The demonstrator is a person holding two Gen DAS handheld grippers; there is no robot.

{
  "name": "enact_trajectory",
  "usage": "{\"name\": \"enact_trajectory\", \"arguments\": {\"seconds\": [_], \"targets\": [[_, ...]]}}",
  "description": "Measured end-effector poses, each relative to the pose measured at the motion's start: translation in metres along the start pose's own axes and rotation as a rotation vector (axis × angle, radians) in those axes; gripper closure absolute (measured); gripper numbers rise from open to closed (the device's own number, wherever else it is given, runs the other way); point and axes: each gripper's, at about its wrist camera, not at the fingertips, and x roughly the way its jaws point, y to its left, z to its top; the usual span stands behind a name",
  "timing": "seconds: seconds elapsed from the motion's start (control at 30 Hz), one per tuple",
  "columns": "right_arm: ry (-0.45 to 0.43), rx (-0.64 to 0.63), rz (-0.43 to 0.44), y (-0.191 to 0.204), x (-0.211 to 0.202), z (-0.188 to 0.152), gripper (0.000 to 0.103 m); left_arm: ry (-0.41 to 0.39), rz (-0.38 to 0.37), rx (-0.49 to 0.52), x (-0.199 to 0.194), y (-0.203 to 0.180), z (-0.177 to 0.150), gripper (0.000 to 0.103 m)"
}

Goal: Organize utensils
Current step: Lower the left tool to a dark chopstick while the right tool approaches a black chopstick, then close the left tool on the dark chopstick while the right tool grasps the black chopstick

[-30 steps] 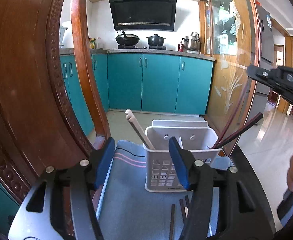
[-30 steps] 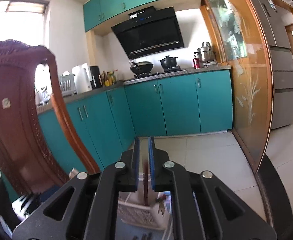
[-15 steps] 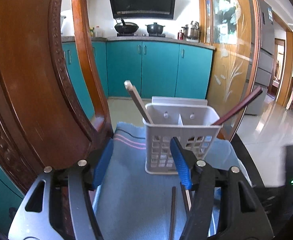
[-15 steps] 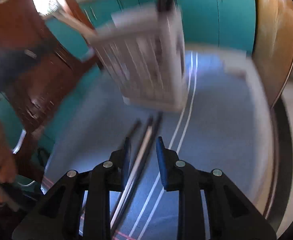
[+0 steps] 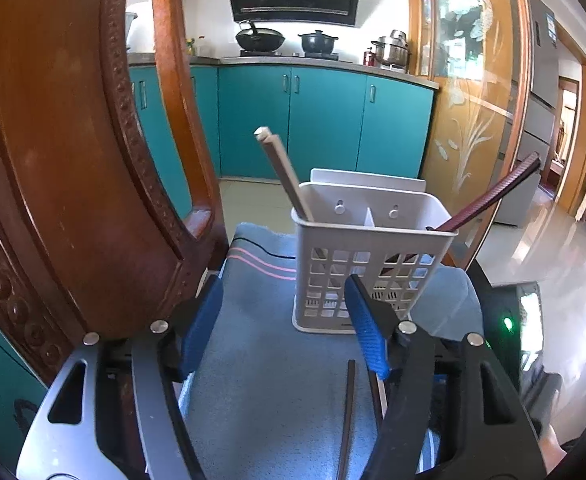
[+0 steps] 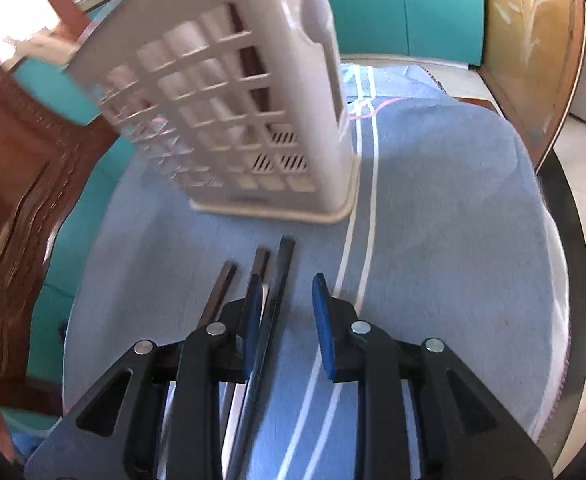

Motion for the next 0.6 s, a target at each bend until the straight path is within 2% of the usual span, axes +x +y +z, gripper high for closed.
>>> {"name": "enact_trajectory", "arguments": {"seconds": [0.17,0.3,0.43,0.6], "targets": [[-0.018,-0.048,-0.059,0.018,0.01,0.002,0.077,0.038,0.004,0.007,0.006,0.001,-0.007,0.039],[0.014,-0.066,-0.058,0.024,0.01,0.004,0.095,0.067,0.014,0.032,0.012,0.0,-0.012,0.038],[0.029,-0.064,-0.039,0.009,0.002,-0.005,0.095,0.126,-0.011,0.029,0.022,0.002,-0.019,0.037],[0.026,-0.132,-0.11,-0.006,-0.011,-0.015,0.095,0.201,-0.038,0.046,0.038,-0.001,-0.038,0.037]]}}
